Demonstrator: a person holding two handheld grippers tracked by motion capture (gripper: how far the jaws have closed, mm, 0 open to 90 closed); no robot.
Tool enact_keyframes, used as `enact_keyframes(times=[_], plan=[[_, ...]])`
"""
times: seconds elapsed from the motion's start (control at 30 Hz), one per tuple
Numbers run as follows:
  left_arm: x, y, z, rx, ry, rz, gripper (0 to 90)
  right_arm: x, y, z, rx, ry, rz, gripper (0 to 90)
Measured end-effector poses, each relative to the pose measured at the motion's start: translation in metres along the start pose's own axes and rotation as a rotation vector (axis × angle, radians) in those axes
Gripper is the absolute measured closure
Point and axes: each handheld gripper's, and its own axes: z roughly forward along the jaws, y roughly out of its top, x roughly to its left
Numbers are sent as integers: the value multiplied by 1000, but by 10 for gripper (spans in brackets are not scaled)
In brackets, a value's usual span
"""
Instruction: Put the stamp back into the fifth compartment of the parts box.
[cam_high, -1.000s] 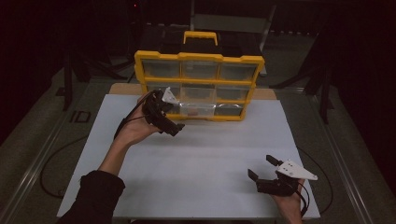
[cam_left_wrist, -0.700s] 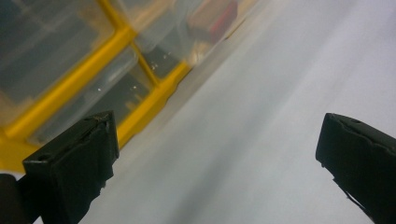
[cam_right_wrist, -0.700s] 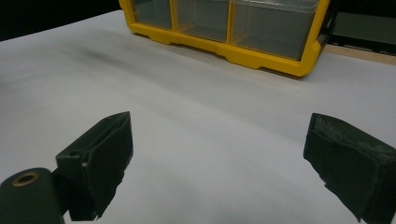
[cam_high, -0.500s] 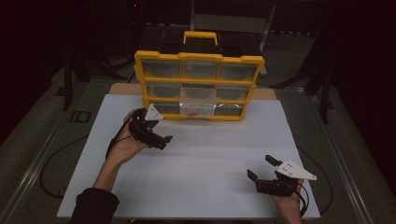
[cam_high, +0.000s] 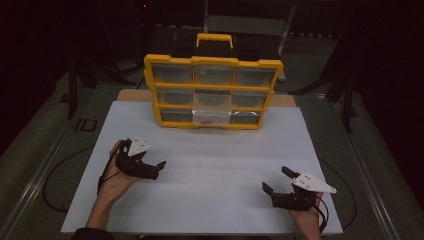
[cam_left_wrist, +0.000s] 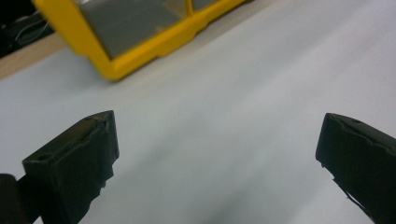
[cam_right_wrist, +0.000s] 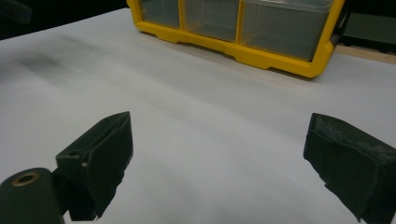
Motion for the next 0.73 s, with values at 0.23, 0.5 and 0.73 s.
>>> enact_keyframes(times=[0.23, 0.5, 0.73], plan=[[0, -29, -15, -85, 21, -51, 3, 2, 0, 2, 6, 5, -5, 82], [-2, -54, -36, -222, 78, -113, 3, 5, 0, 3, 12, 9, -14, 83], [-7, -68, -42, -266, 109, -125, 3, 7, -1, 5, 22, 9, -22, 82]])
